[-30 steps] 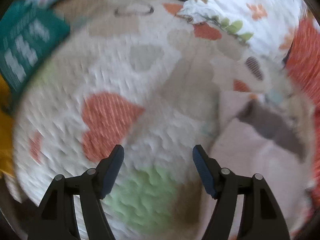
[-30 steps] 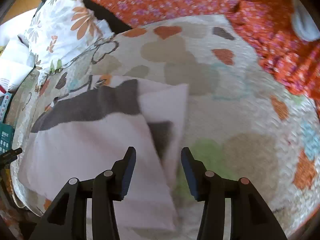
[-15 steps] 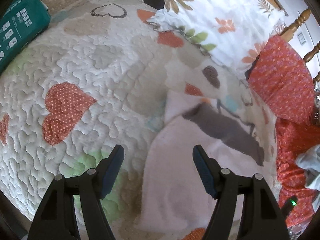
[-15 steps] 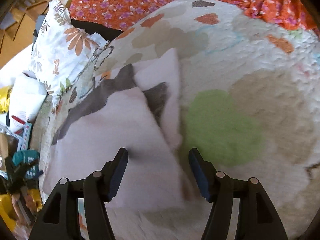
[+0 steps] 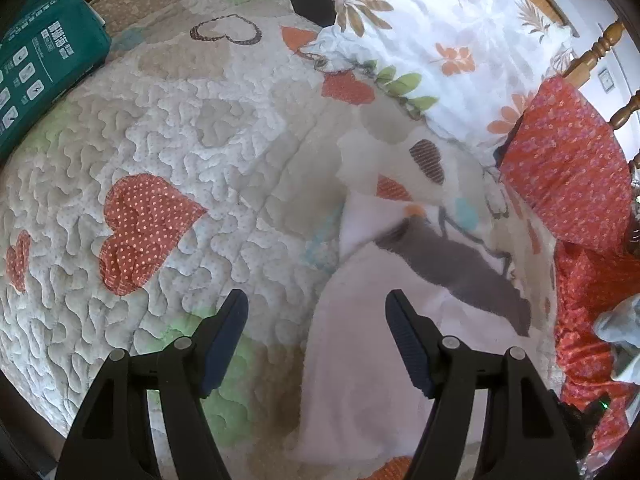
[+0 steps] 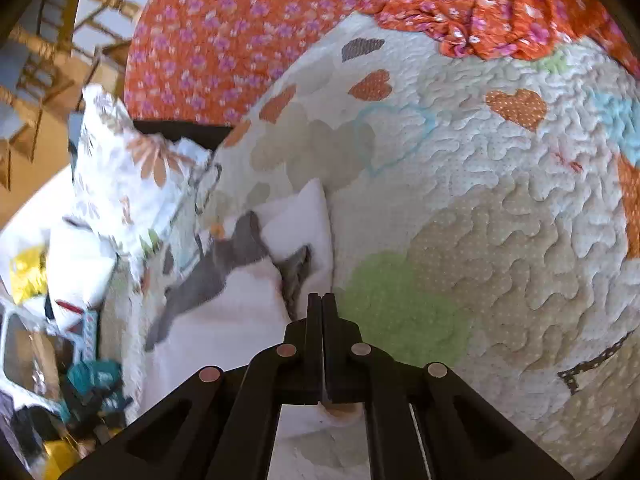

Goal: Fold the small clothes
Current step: 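Grasp the pink top's edge with the right gripper and lift it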

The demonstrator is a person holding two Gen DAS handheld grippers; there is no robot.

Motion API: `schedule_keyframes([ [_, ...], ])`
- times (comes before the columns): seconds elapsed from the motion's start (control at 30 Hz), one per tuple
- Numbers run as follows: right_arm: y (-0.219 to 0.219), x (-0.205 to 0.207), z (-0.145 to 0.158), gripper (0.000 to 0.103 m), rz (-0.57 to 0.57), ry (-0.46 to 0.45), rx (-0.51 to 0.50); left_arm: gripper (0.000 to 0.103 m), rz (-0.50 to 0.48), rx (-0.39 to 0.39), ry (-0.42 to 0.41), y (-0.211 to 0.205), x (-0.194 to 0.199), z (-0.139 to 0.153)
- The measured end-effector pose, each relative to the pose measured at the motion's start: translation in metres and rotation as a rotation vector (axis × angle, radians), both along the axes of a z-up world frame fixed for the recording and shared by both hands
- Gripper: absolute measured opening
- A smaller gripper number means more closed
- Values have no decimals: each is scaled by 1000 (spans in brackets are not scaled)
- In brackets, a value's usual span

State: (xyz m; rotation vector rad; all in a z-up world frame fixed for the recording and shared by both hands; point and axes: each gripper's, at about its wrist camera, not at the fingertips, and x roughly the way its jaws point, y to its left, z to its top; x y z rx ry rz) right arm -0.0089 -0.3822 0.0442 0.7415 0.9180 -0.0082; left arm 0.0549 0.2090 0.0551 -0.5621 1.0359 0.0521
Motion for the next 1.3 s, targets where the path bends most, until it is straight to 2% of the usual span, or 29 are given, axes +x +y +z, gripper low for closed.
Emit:
schedule_keyframes([
  [0.07, -2, -4, 5, 4, -19, 0, -30, 70, 11, -9, -8, 3, -2, 2],
  [0.1, -3, -8, 6, 15, -24, -1, -31, 70, 15, -12, -10, 4, -3, 3],
  [0.13, -4, -13, 7, 40, -28, 2, -29, 70, 16, -12, -11, 5, -3, 3],
  [0.2, -7, -26, 6, 62, -28, -3, -16, 71, 18, -8, -11, 5, -4, 3],
  [0.4, 11, -56, -17, 62, 33, 19, 50, 71, 29, -16, 11, 8, -7, -3],
  [0.47, 22, -53, -30, 62, 62, 21, 85, 71, 36, -16, 10, 9, -6, -3],
  [0.6, 35, -28, -45, 62, 29, 5, 92, 71, 39, -17, 11, 8, -6, -3],
  [0.63, 38, -22, -47, 58, 10, -4, 82, 71, 41, -15, 11, 8, -6, -3],
  [0.67, 40, -16, -47, 49, -14, -10, 82, 71, 47, -13, 14, 9, -6, -3],
  [0.7, 43, -11, -47, 17, -26, -8, 96, 71, 55, -9, 16, 11, -6, -3],
  [0.77, 51, 2, -44, 17, -23, 1, 151, 71, 72, -8, 19, 19, -7, -4],
  [0.8, 59, 7, -34, 16, -15, -10, 110, 71, 78, -11, 17, 23, -8, -4],
  [0.9, 110, 28, 11, 15, 105, -76, -80, 71, 120, -32, 6, 44, -14, -2],
  [0.93, 138, 37, 29, 15, 171, -111, -141, 71, 133, -33, 1, 50, -17, -1],
  [1.03, 217, 59, 60, 15, 340, -186, -226, 71, 182, -33, -16, 71, -27, 4],
  [1.1, 271, 69, 66, 15, 454, -213, -248, 71, 220, -37, -30, 85, -35, 7],
  [1.17, 328, 72, 58, 15, 573, -216, -298, 71, 254, -39, -41, 98, -40, 10],
  [1.3, 427, 58, 13, 15, 818, -172, -468, 71, 284, -55, -53, 111, -43, 11],
])
